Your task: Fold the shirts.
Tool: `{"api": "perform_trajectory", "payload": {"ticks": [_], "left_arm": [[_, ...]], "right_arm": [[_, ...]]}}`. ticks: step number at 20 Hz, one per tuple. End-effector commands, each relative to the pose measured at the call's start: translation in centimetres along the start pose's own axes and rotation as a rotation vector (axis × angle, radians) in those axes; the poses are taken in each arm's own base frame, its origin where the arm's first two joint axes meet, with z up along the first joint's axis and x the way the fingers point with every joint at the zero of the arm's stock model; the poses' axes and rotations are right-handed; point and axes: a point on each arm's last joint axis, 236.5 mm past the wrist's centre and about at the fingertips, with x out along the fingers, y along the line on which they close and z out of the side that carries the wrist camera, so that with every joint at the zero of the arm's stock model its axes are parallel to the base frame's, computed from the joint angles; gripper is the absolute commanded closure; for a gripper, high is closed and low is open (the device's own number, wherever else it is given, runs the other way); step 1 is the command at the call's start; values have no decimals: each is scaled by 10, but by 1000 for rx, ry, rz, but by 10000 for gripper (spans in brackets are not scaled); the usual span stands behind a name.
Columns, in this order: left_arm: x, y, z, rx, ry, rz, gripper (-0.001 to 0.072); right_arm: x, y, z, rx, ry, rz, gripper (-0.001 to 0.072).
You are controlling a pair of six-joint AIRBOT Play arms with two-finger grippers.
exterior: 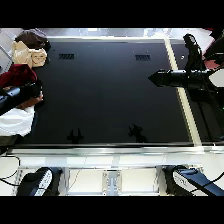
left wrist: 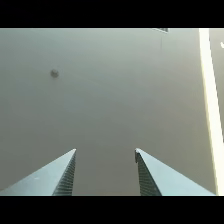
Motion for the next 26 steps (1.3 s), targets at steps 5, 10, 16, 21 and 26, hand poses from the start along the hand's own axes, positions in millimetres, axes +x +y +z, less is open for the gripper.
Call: {"api": "perform_trajectory", "payload": {"ticks": [5, 10, 16, 21, 26], "left_arm": [[0, 0, 0, 0, -2, 0, 270], [0, 0, 0, 0, -2, 0, 270], [0, 0, 1, 0, -2, 0, 270], [0, 0, 2, 0, -8, 1, 270], [0, 3, 2, 9, -8, 11, 293]], "right_arm": [[0, 0, 0, 0, -1, 1, 364], [0, 0, 0, 0, -1, 1, 364], [0, -2, 9, 0, -38, -11, 364], [-1, -4, 13, -1, -55, -17, 364], [-2, -9, 27, -2, -115, -38, 364]]}}
